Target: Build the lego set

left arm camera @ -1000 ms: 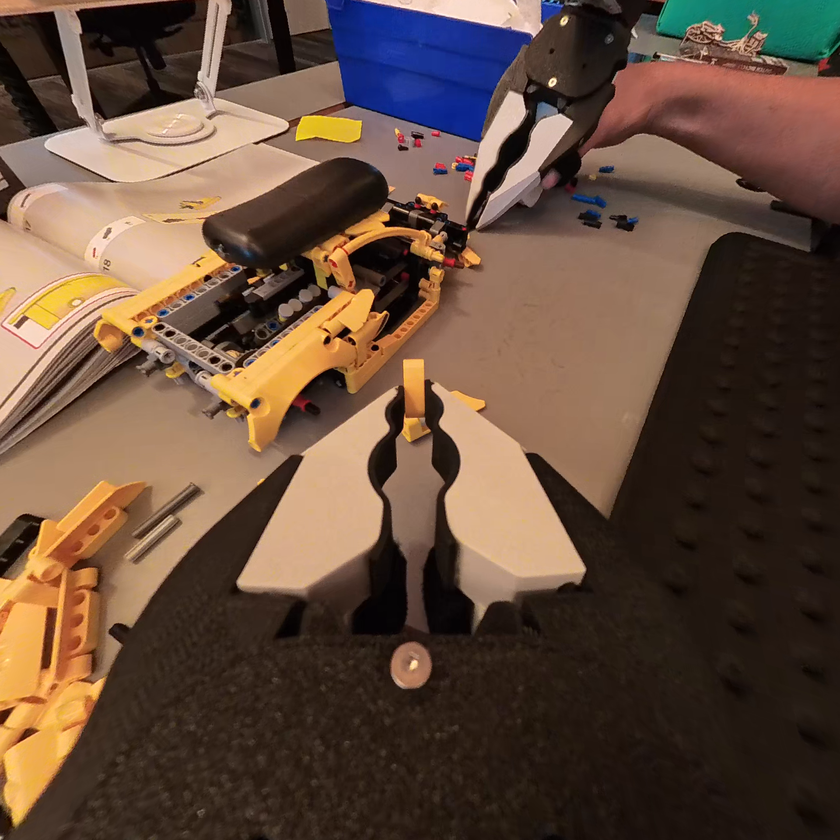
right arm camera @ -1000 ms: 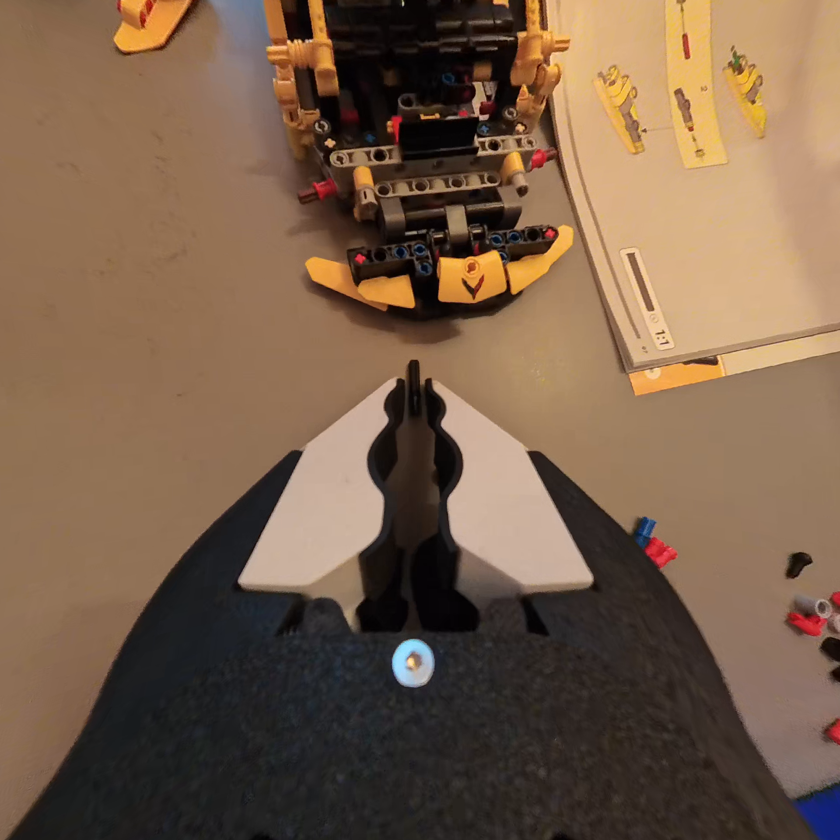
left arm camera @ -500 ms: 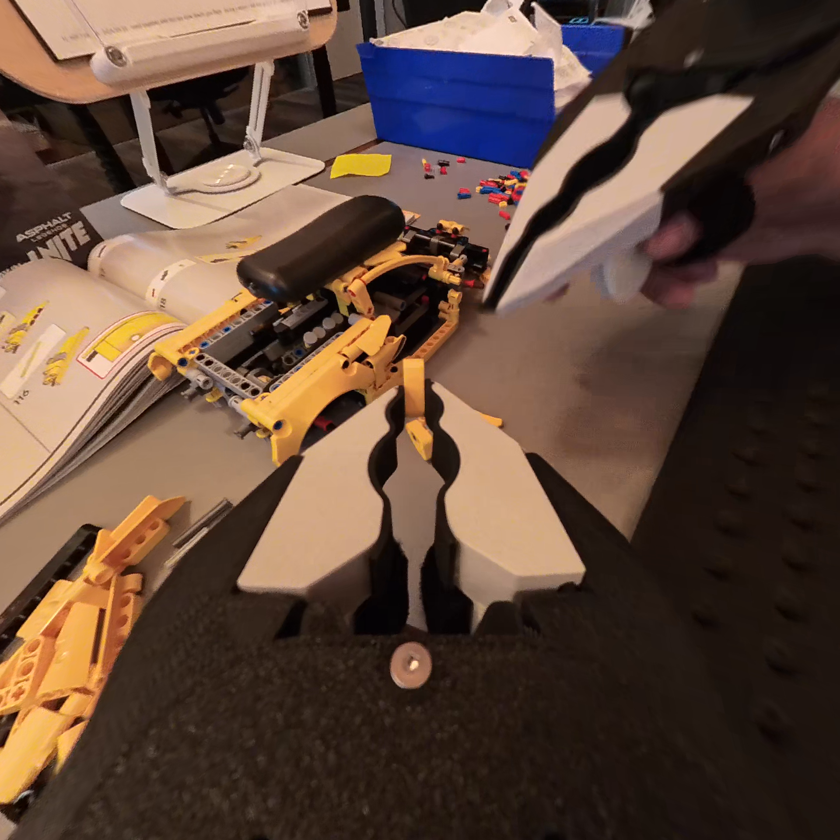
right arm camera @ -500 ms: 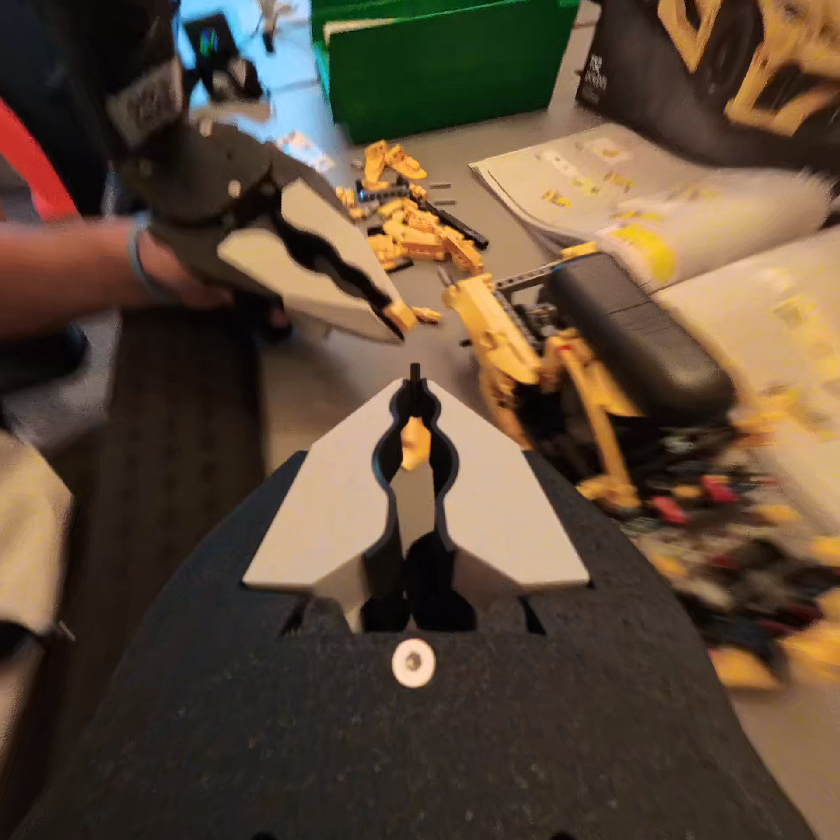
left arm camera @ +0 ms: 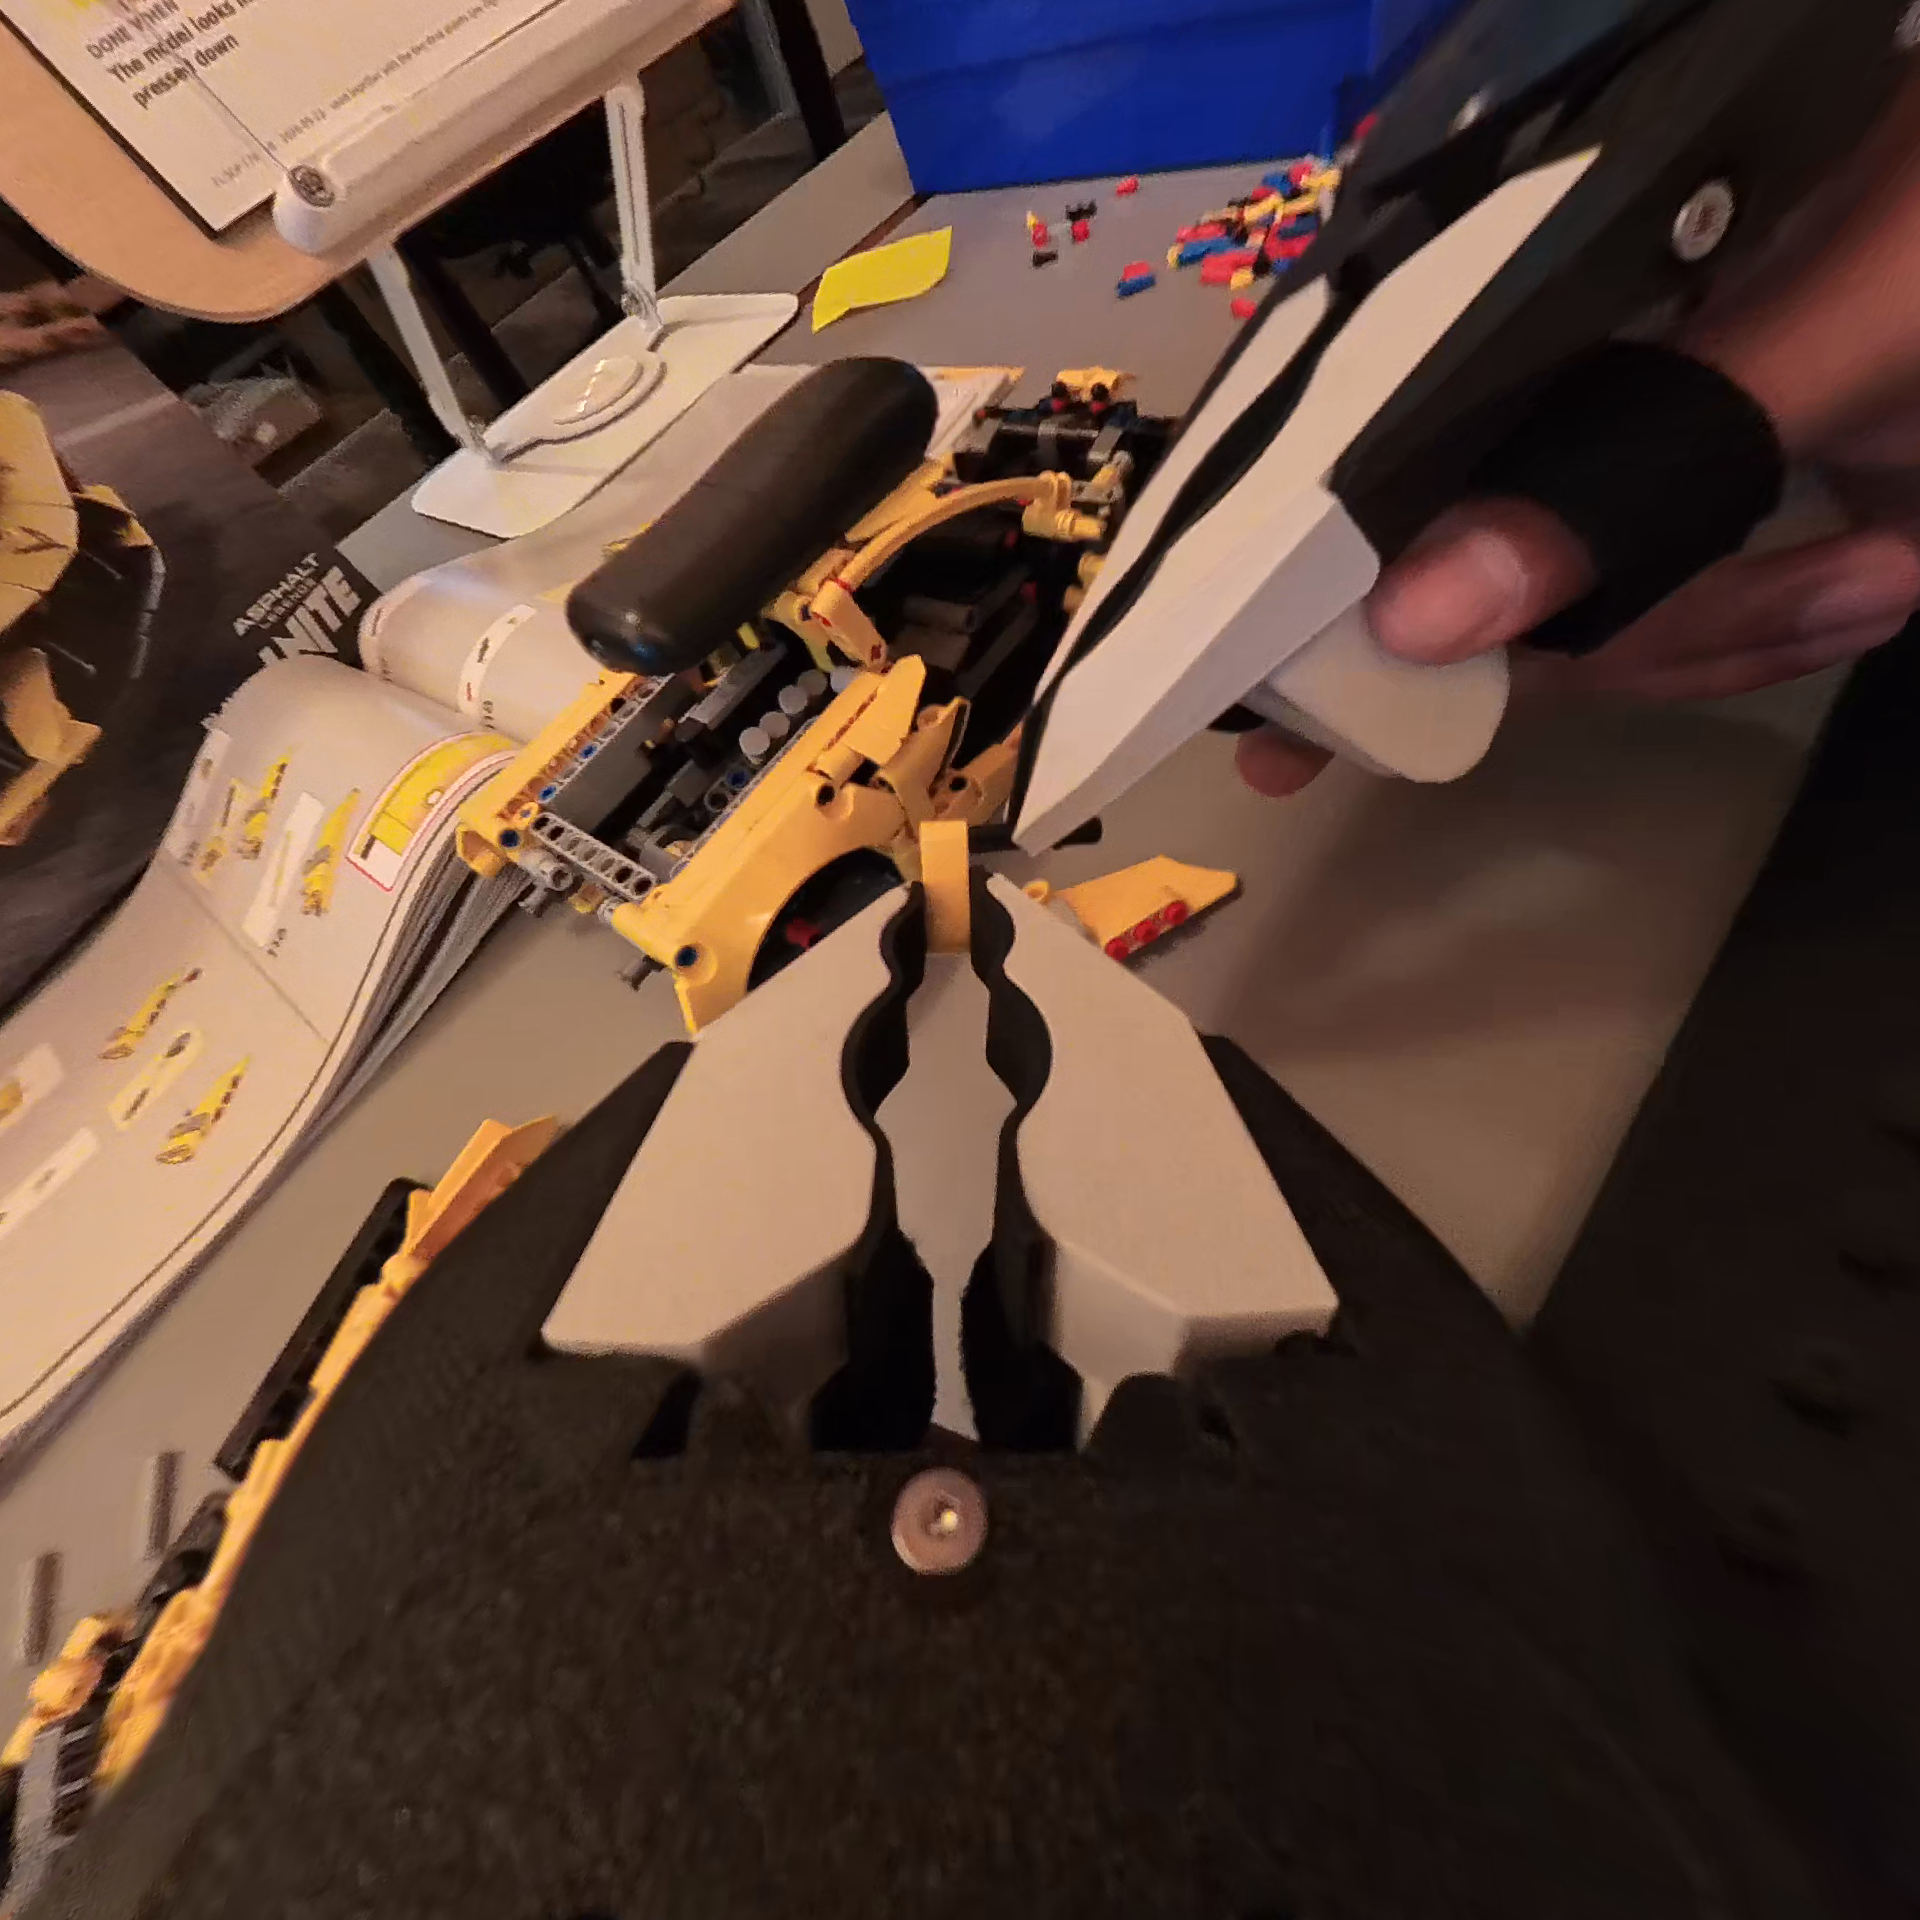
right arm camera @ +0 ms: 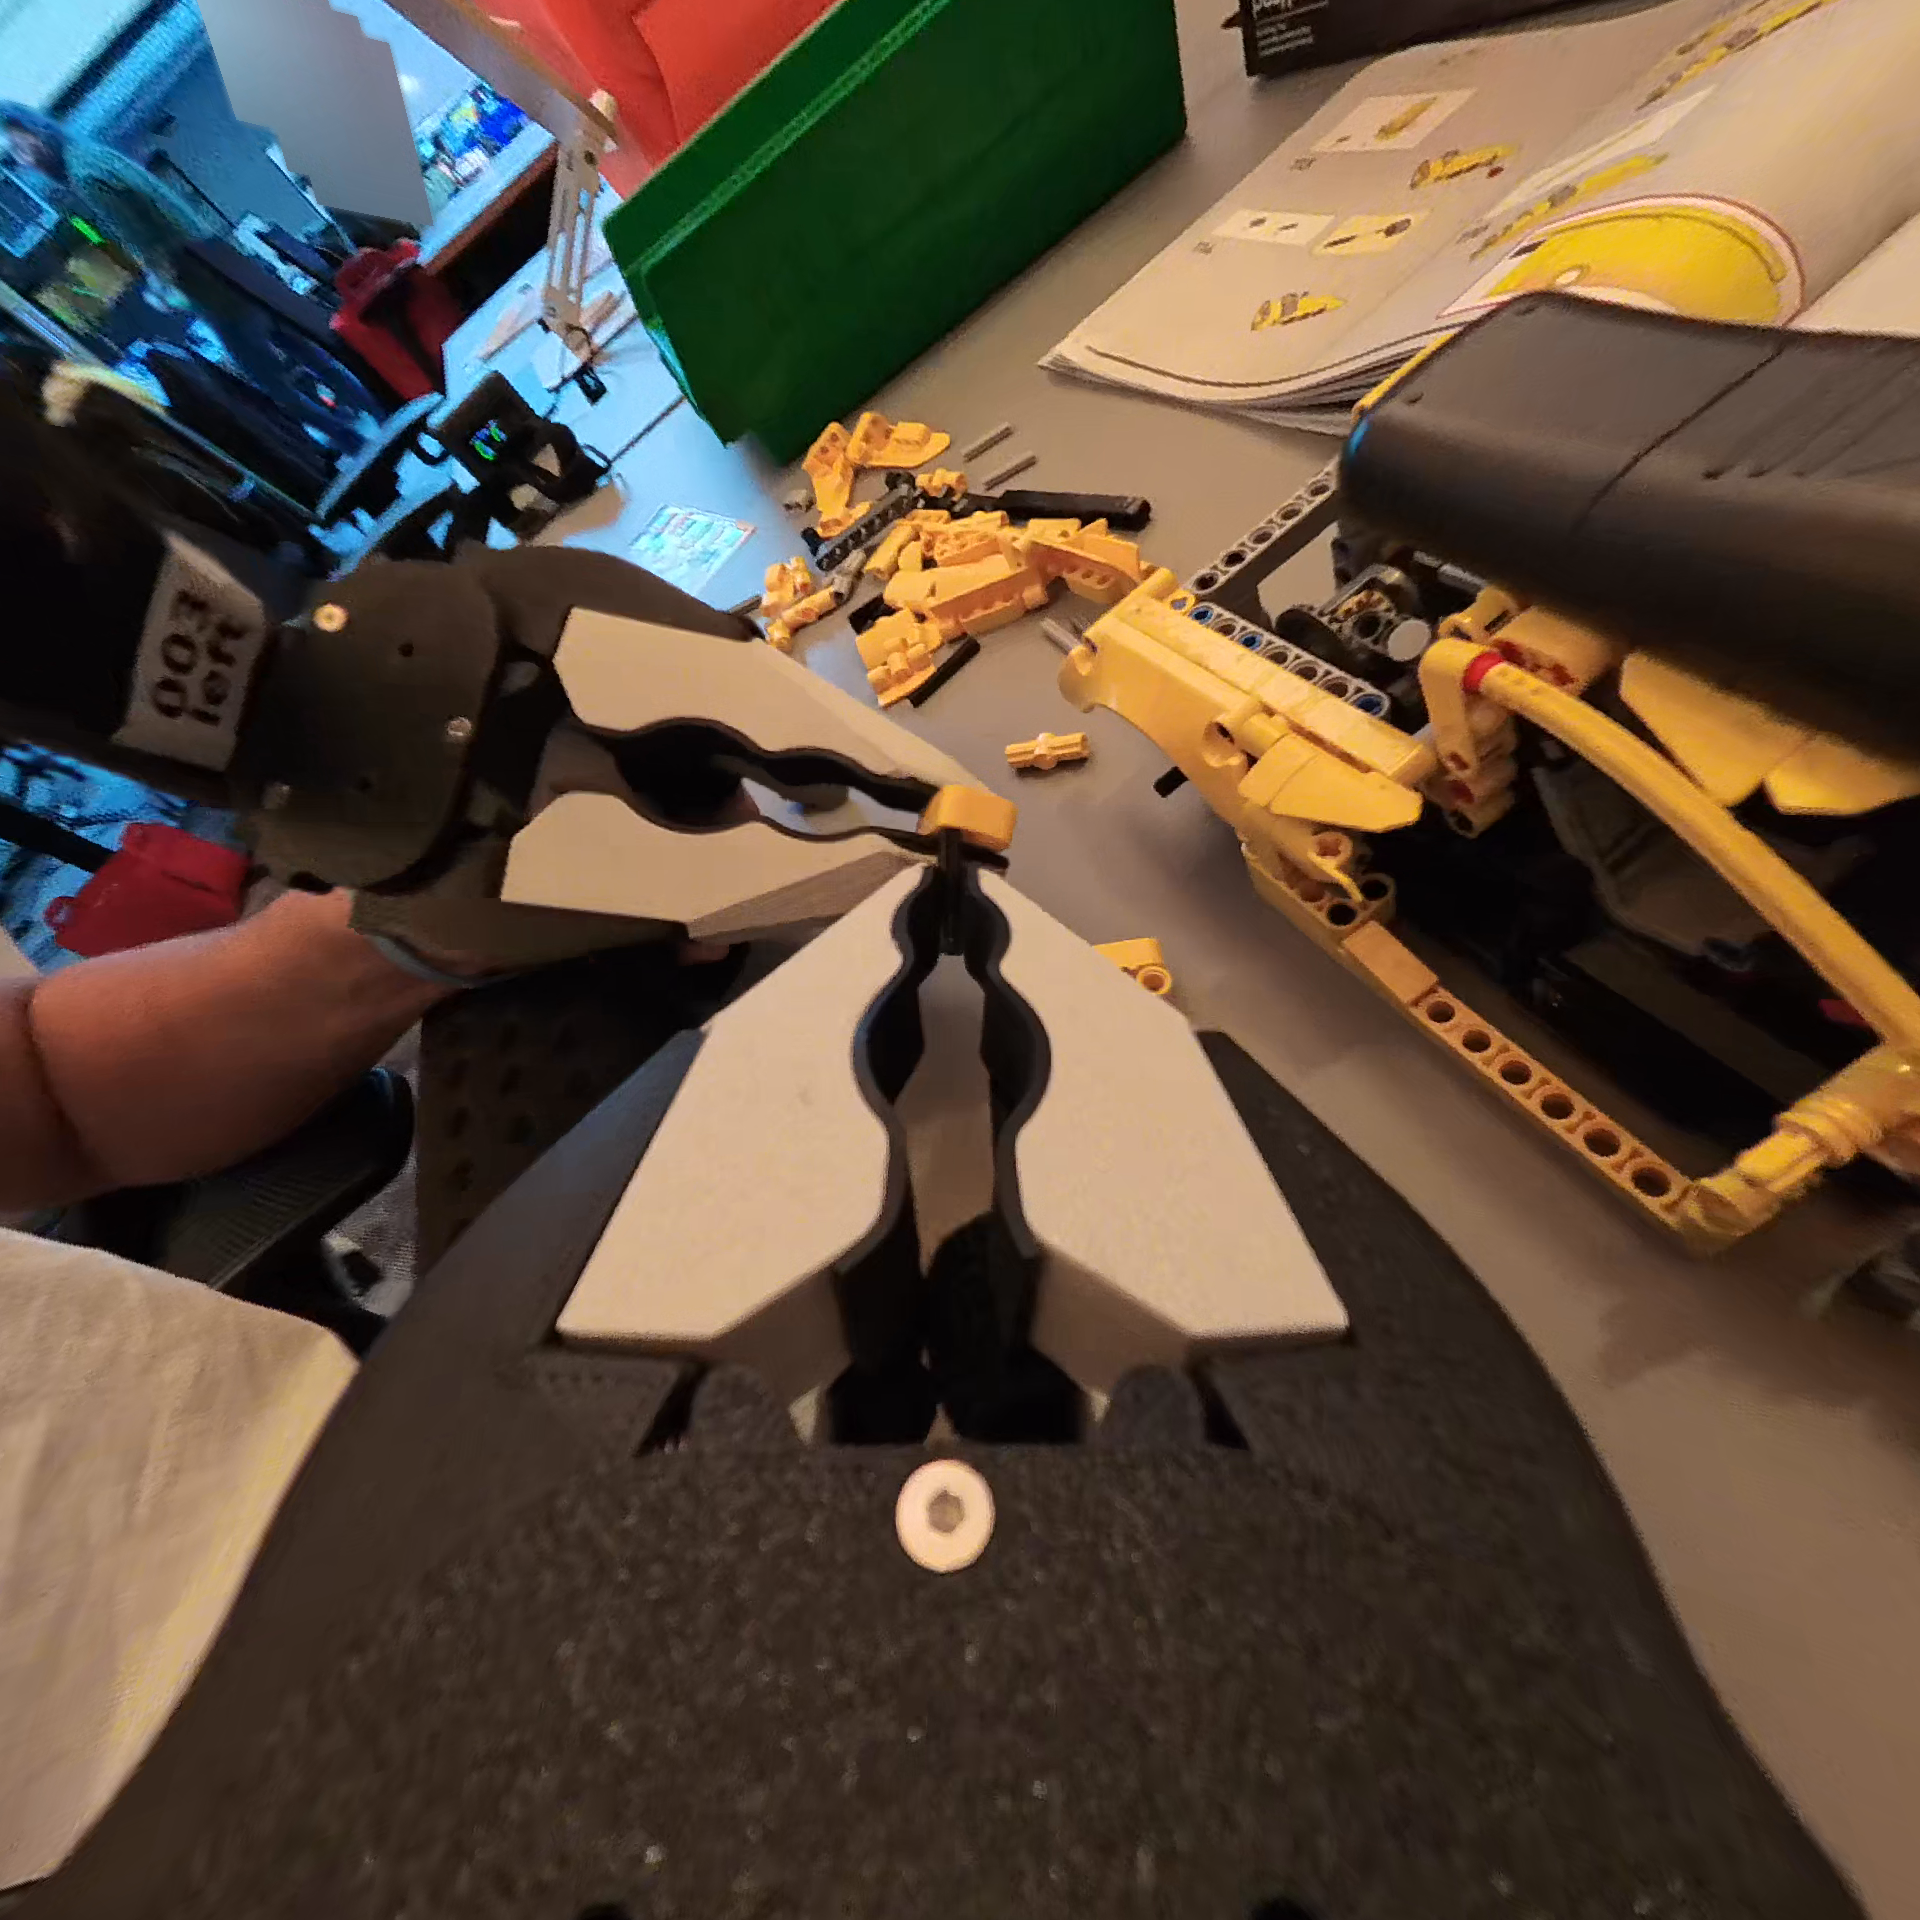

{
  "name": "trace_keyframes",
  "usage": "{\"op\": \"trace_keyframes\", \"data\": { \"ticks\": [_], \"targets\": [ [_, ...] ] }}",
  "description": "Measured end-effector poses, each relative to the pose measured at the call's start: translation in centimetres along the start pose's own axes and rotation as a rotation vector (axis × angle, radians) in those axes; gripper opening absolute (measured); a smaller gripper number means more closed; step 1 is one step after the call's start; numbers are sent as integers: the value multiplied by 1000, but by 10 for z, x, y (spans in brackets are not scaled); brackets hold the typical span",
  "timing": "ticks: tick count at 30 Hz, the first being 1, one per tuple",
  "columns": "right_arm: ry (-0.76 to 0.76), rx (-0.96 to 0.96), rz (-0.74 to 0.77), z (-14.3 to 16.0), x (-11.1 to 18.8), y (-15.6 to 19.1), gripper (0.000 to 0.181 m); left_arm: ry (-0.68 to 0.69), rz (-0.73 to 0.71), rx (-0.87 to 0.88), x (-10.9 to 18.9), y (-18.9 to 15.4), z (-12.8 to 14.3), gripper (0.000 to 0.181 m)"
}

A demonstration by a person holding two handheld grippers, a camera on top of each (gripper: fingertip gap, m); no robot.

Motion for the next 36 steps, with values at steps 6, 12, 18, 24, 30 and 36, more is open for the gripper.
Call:
{"op": "trace_keyframes", "data": {
  "ticks": [6,12,18,24,30,36],
  "targets": [
    [43,49,110,5,-3,-4,1,69,-115,-150,-6,-4,4,7],
    [52,43,149,6,-4,-5,1,123,-250,-295,-9,-6,4,7],
    [40,228,329,3,-4,-1,1,111,-232,-248,-8,-6,2,7],
    [51,310,401,3,-5,1,0,104,-195,-198,-8,-6,1,7],
    [106,341,412,9,-7,-2,1,138,-275,-380,-11,-12,4,7],
    [111,336,351,14,-4,-4,1,136,-323,-542,-12,-18,4,7]
  ]
}}
Point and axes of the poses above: each gripper's, where its closed fingertips meet, x back along the fingers, z out of its underside, y = z × x across the jaws, the point moved 4 cm from there along x, back along the fingers, and after that the axes turned 9 degrees about y, right-handed, at the moved point
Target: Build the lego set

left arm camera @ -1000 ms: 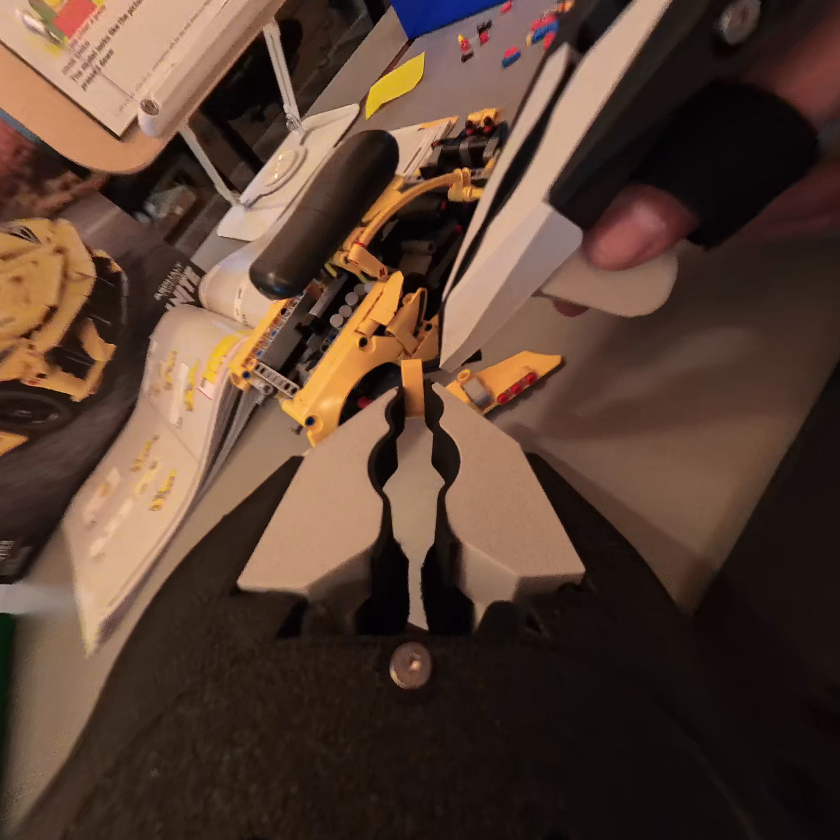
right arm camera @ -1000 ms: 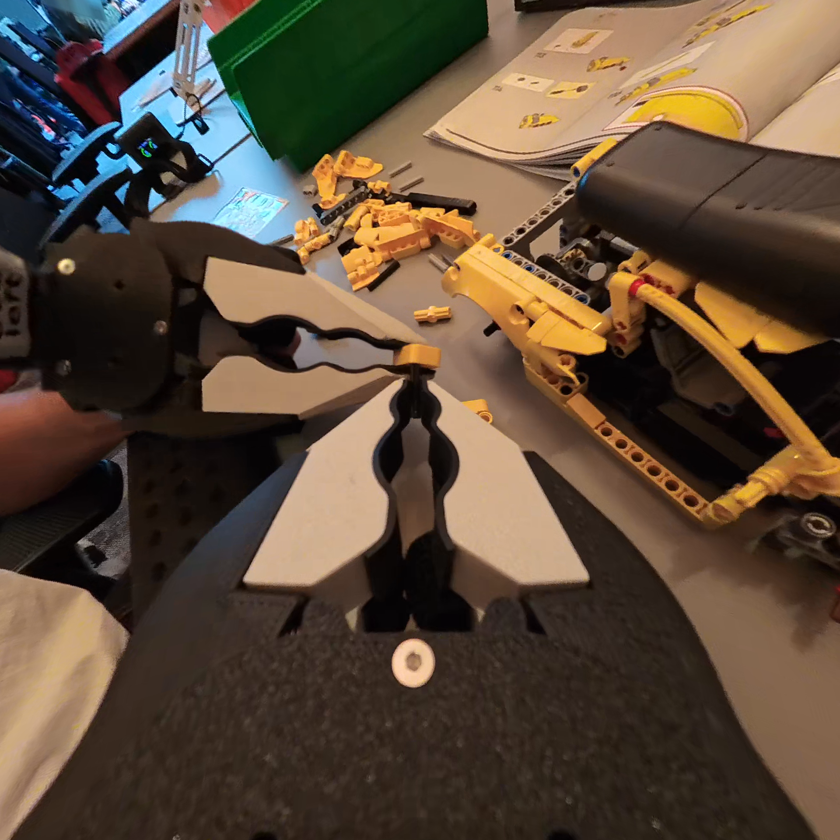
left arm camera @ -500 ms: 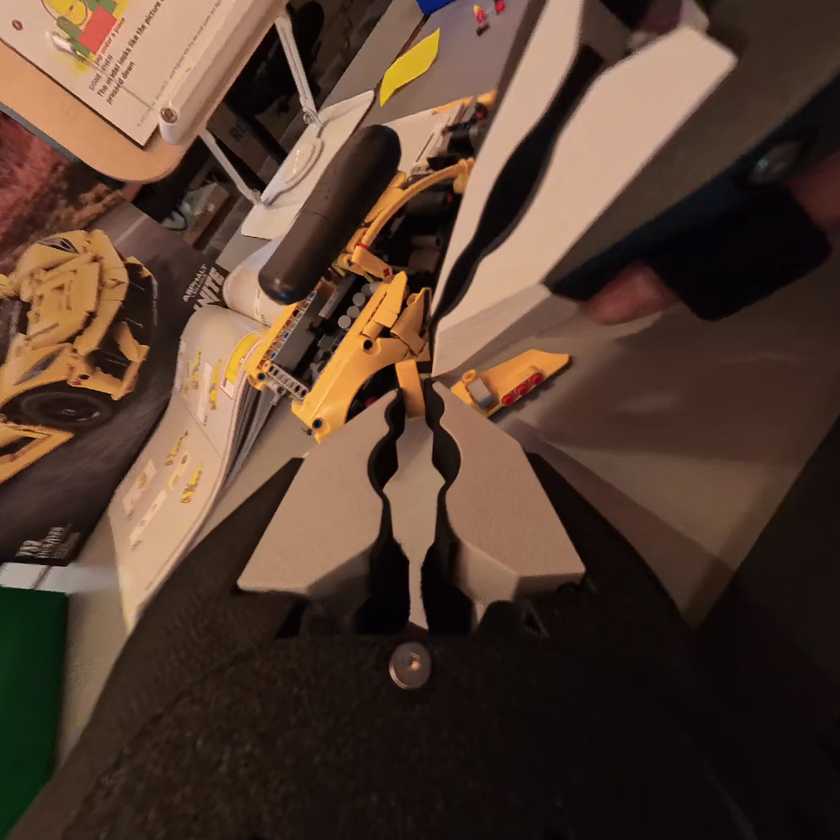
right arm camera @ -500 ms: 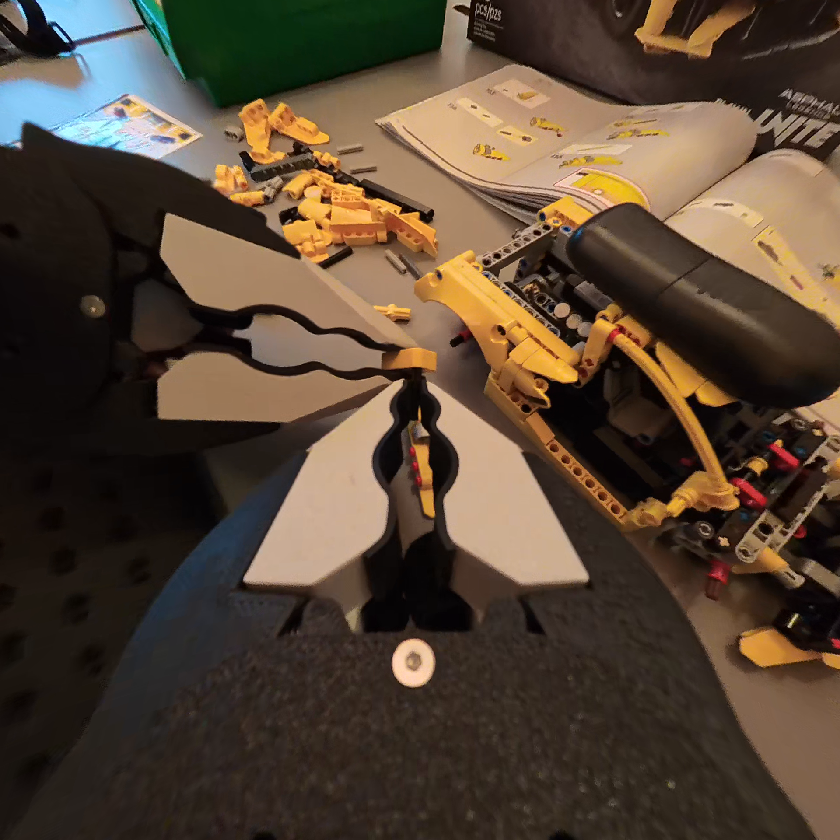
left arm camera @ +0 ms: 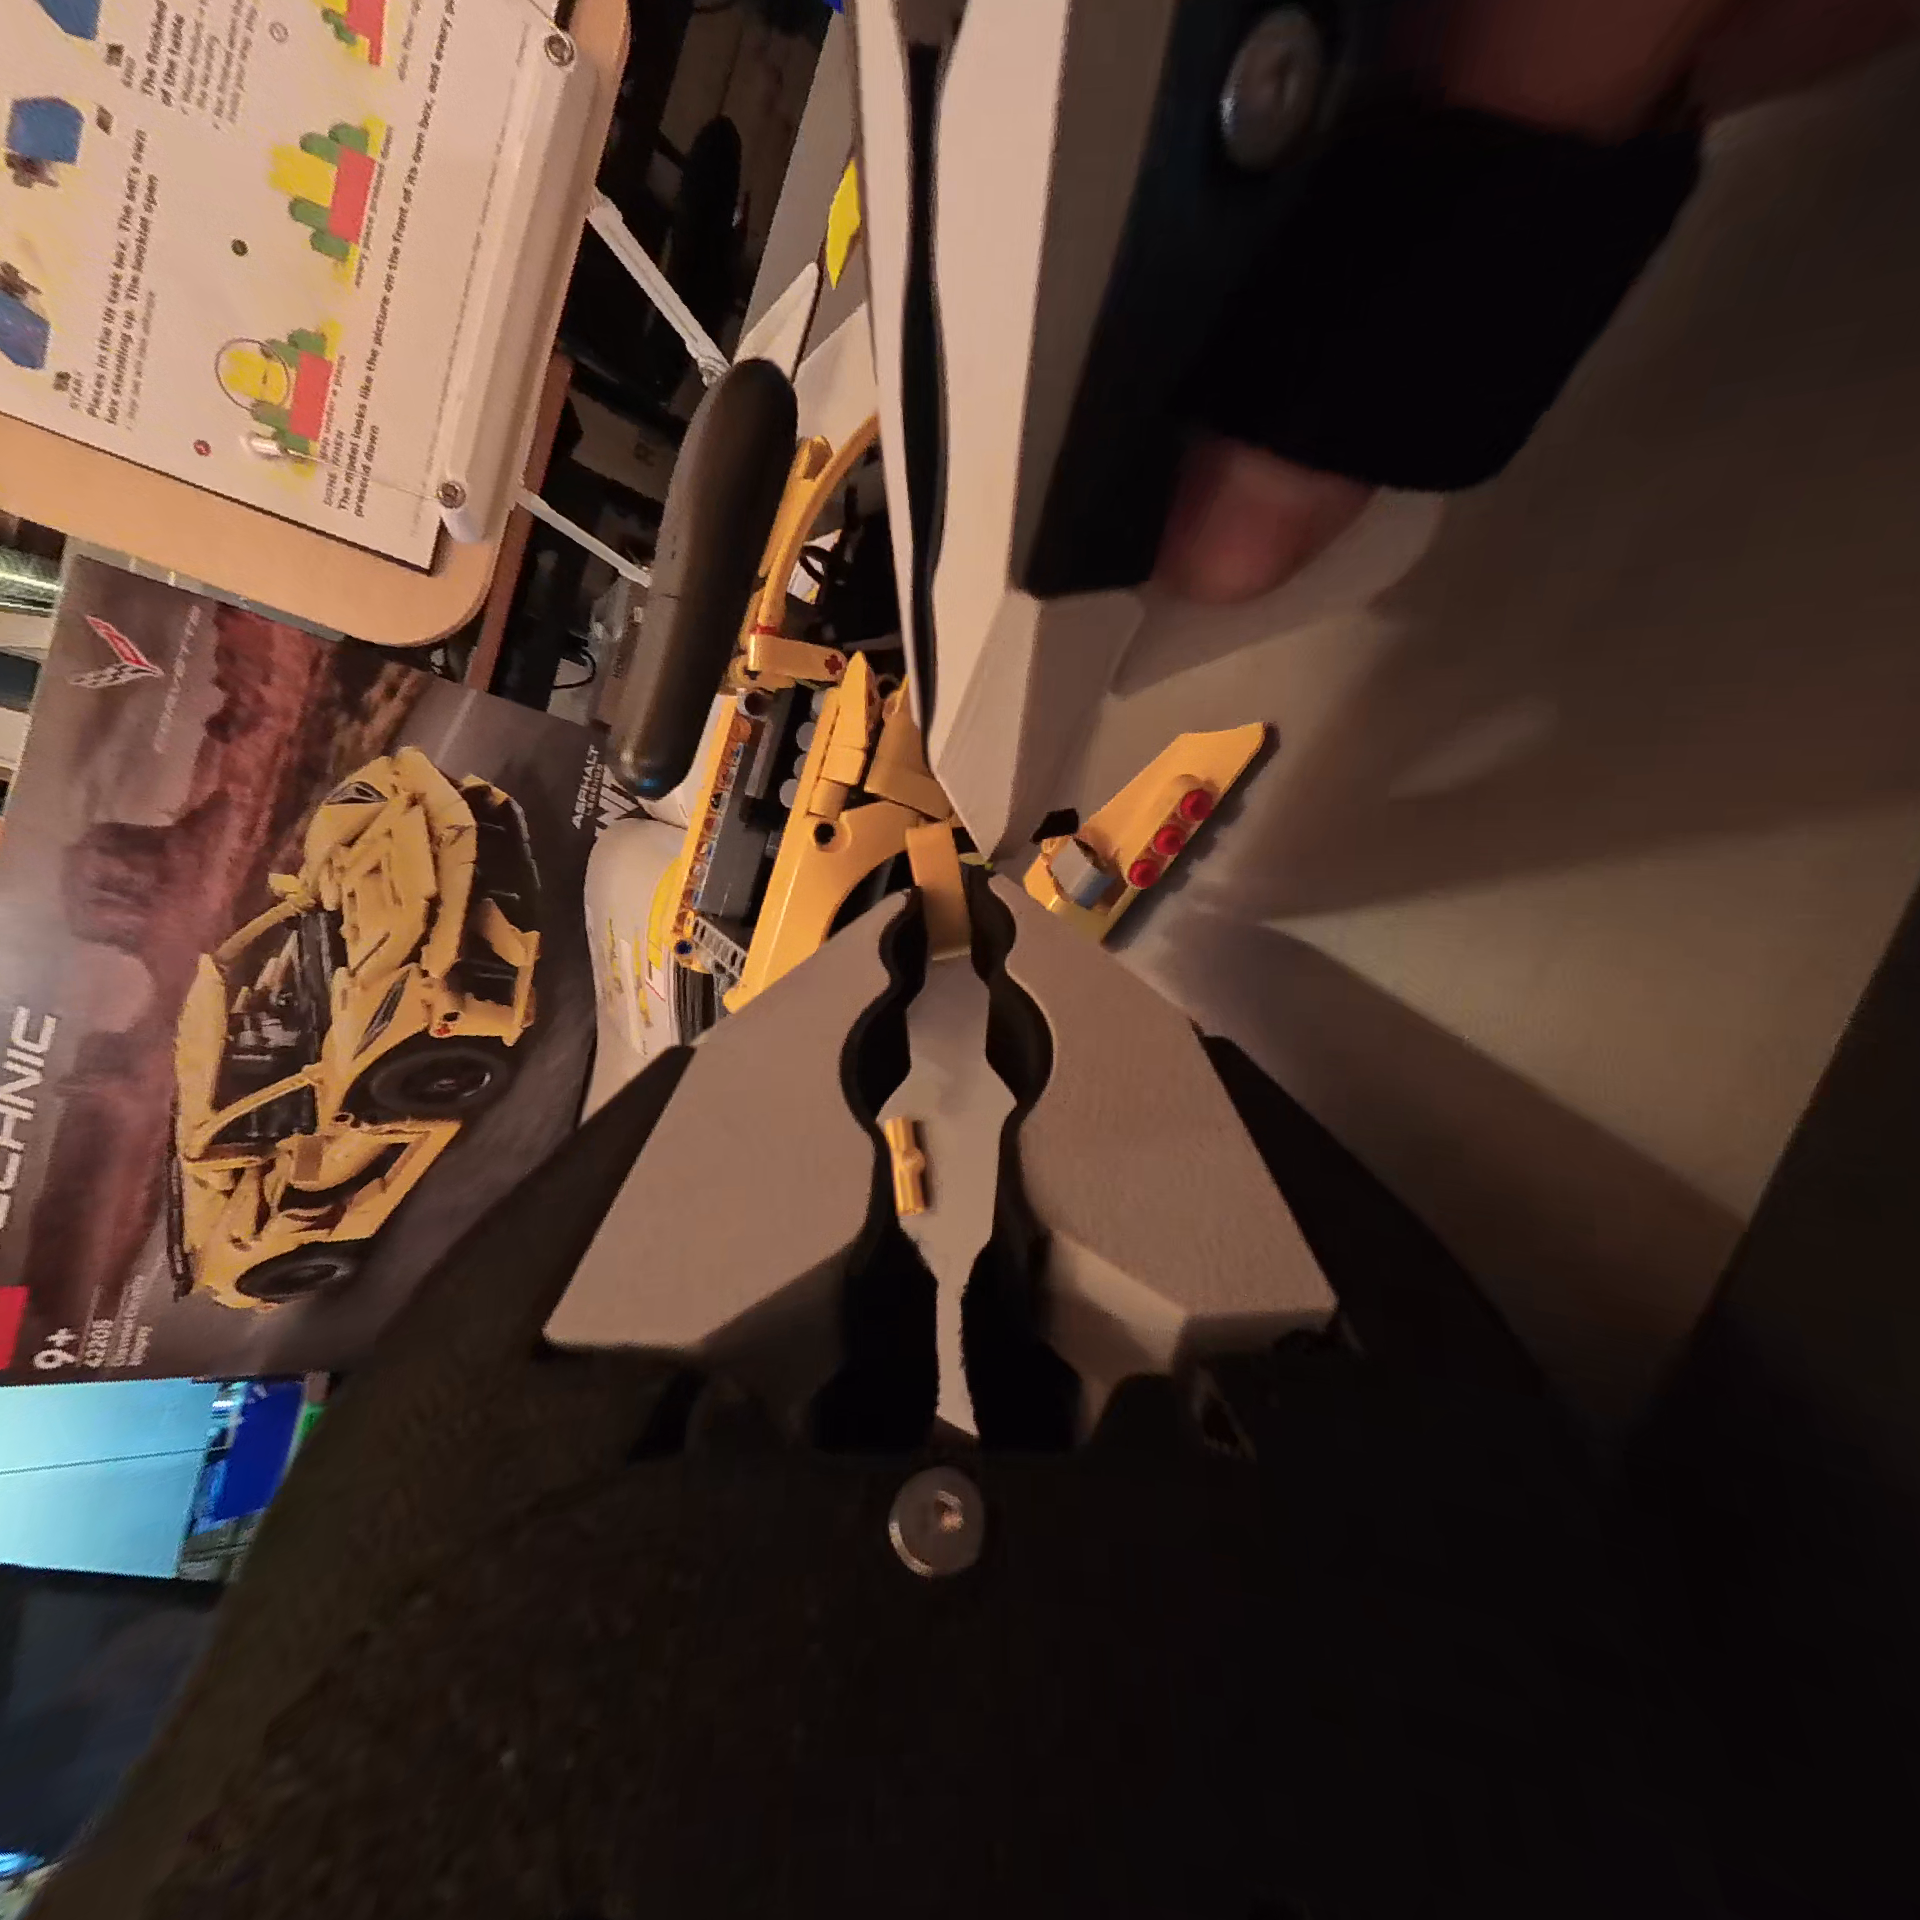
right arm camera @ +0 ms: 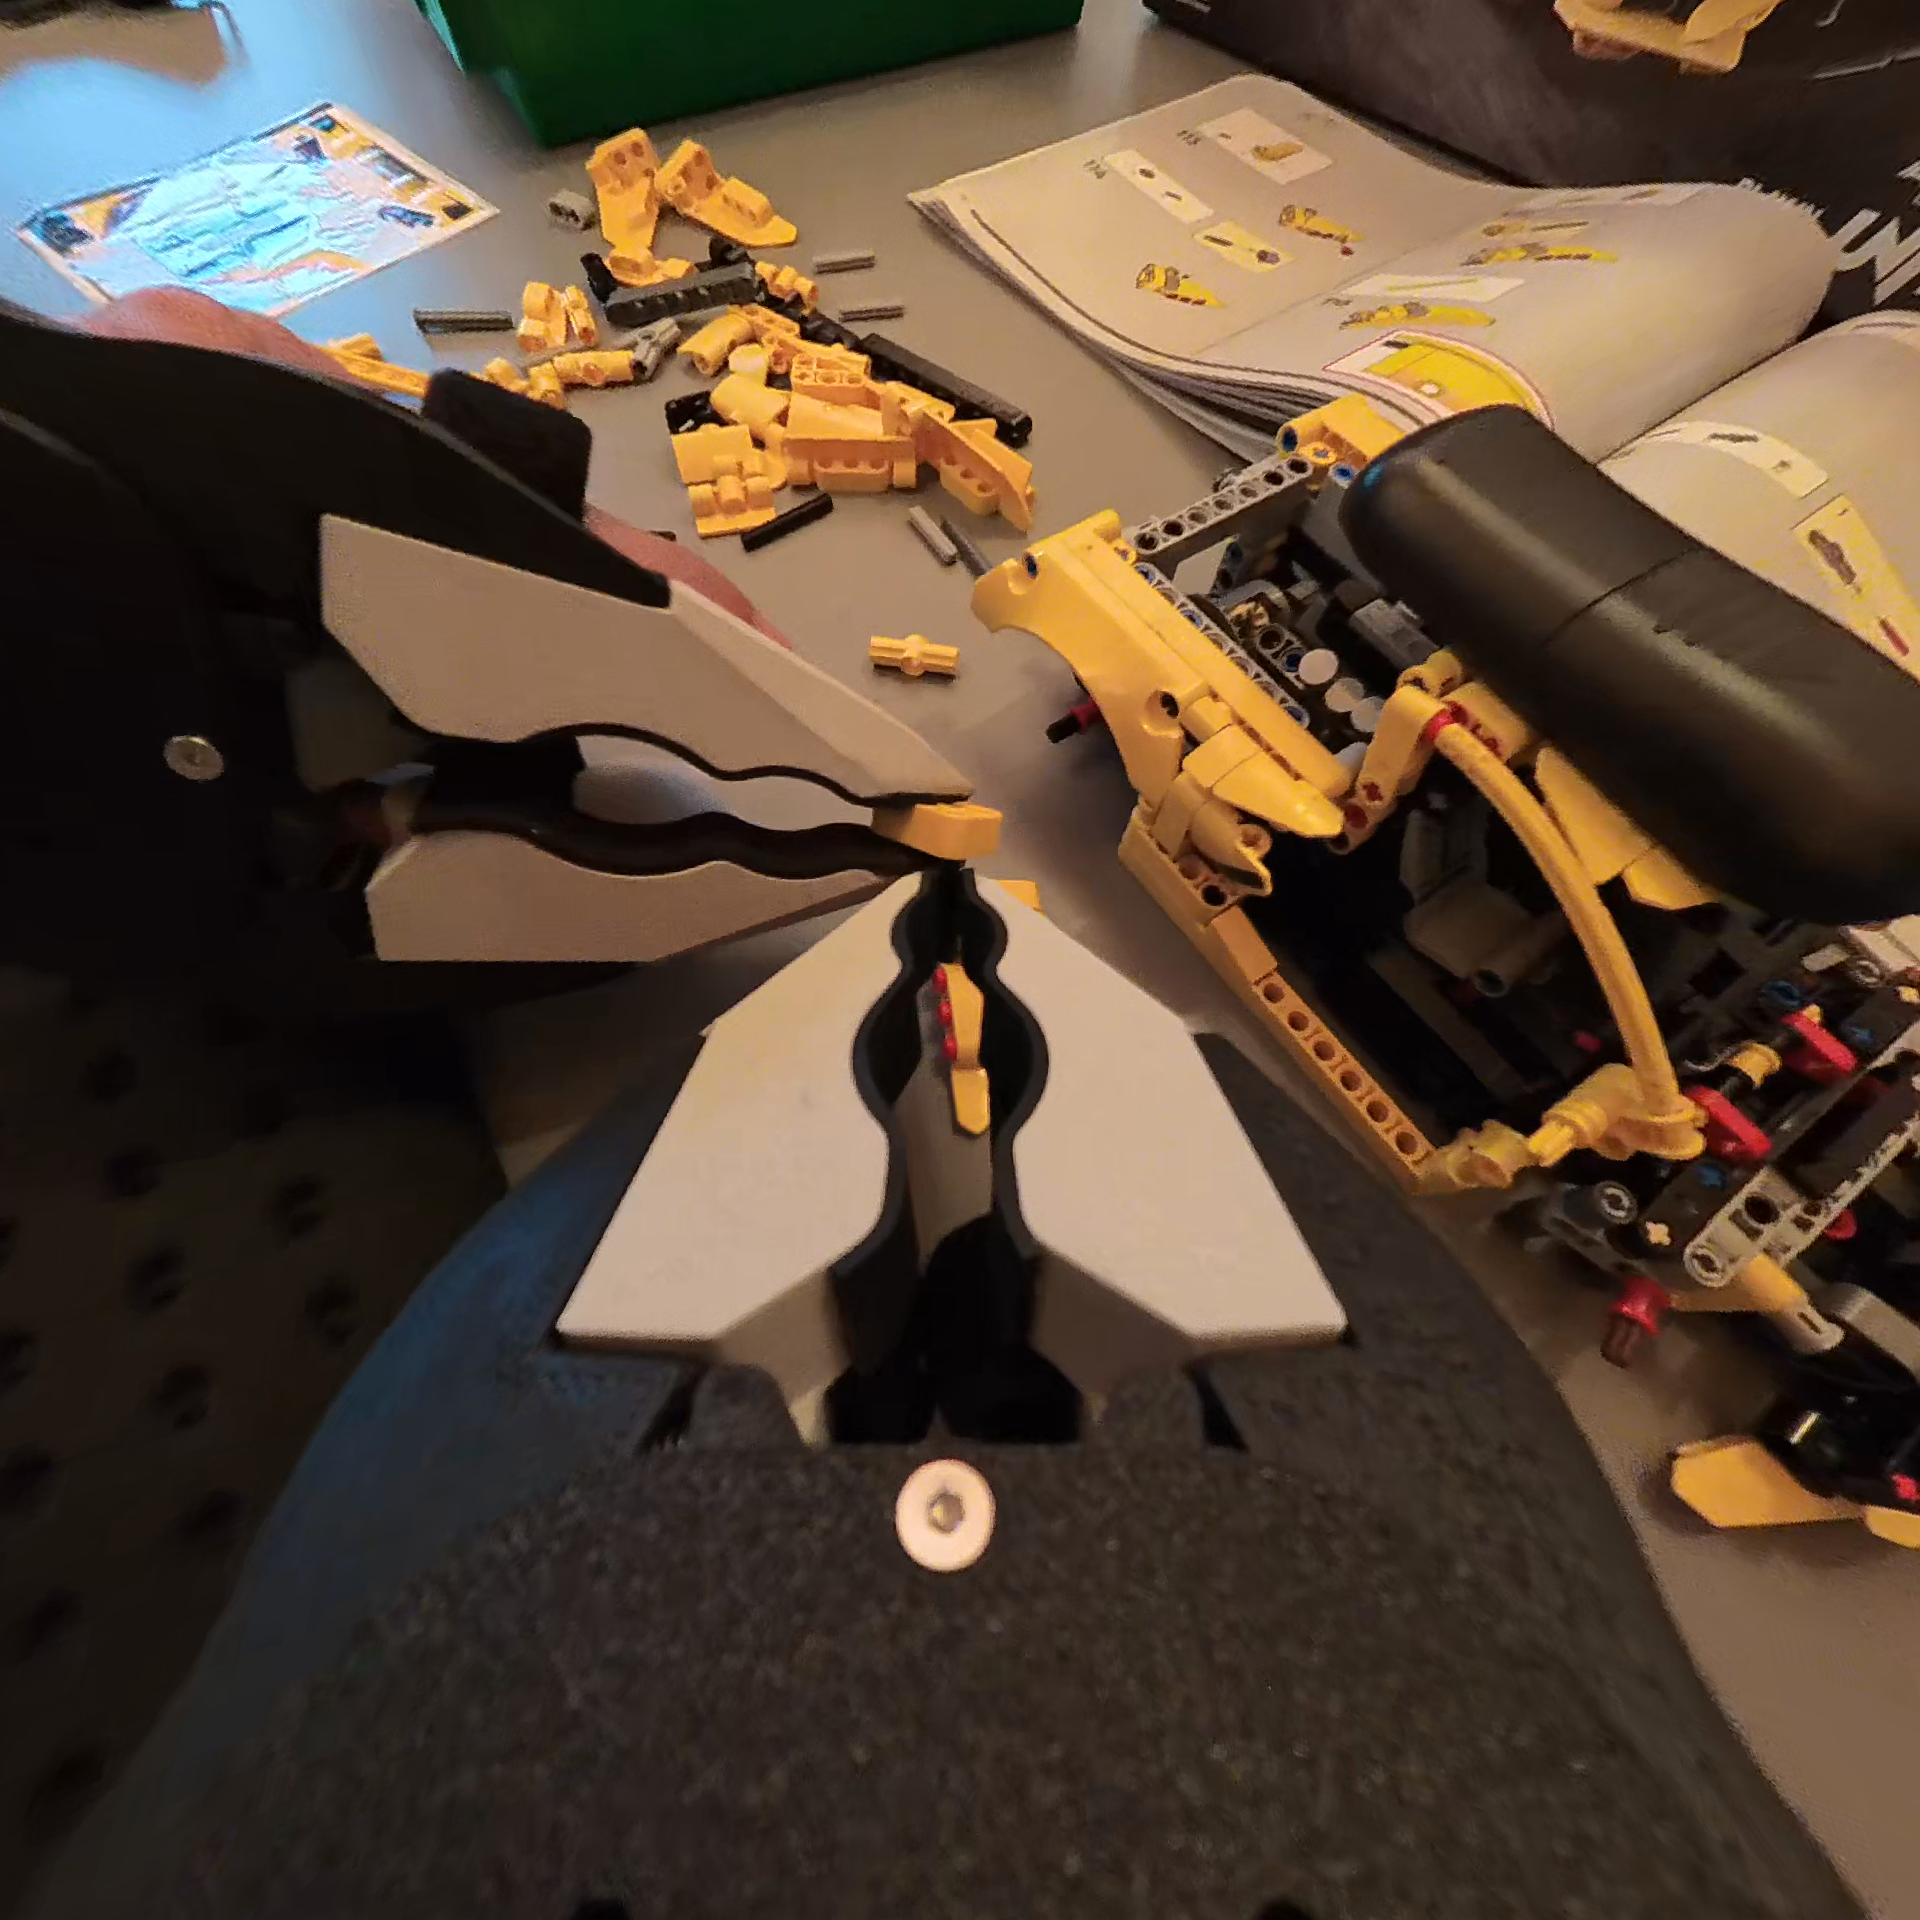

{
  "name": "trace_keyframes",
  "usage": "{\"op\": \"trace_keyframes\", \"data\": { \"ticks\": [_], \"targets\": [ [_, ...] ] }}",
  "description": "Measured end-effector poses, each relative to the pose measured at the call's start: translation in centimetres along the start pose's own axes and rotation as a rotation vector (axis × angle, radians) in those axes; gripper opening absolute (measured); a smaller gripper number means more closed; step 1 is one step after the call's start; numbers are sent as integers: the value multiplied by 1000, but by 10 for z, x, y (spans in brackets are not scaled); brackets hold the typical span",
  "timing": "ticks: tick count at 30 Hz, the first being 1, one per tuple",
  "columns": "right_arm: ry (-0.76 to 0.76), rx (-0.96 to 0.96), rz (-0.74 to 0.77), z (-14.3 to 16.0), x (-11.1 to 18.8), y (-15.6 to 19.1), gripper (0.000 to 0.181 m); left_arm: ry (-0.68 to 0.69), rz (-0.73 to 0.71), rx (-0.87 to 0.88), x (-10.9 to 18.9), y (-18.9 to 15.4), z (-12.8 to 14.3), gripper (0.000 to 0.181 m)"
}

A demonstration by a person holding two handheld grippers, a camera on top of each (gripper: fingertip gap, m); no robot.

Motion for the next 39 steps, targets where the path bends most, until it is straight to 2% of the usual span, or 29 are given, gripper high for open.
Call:
{"op": "trace_keyframes", "data": {
  "ticks": [3,6,11,15,20,22,24,25,26,29,32,34,39],
  "targets": [
    [-9,-13,-17,0,0,-1,0,3,-11,-6,0,0,0,7],
    [-73,-85,-73,-6,5,-2,1,-31,13,107,2,9,-2,7],
    [-76,-51,-41,-8,1,-1,2,-37,109,244,0,13,3,7],
    [-112,-80,-76,-12,3,-2,4,-76,196,368,2,17,4,7],
    [-232,-51,-183,-21,23,-2,24,-164,338,586,7,27,4,7],
    [-309,37,-262,-24,38,-1,38,-253,484,691,14,27,-2,7],
    [-321,150,-420,-21,50,10,55,-408,660,760,31,27,-14,7],
    [-286,203,-460,-18,54,13,59,-488,734,774,42,28,-20,7],
    [-273,252,-487,-17,58,14,56,-546,799,783,50,28,-24,7],
    [-296,311,-570,-21,72,20,43,-610,927,748,64,21,-30,7],
    [-253,297,-647,-20,75,24,38,-615,934,712,66,18,-32,7],
    [-235,275,-676,-18,74,26,42,-611,929,717,65,18,-32,7],
    [-233,265,-686,-19,72,30,41,-598,932,696,65,15,-32,7]
  ]
}}
Point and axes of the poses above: each gripper's, where its closed fingertips meet, x back along the fingers, z out of its underside, y = z × x across the jaws, the point moved 4 cm from there along x, back along the fingers, and after that the axes turned 9 degrees about y, right-handed, at the moved point
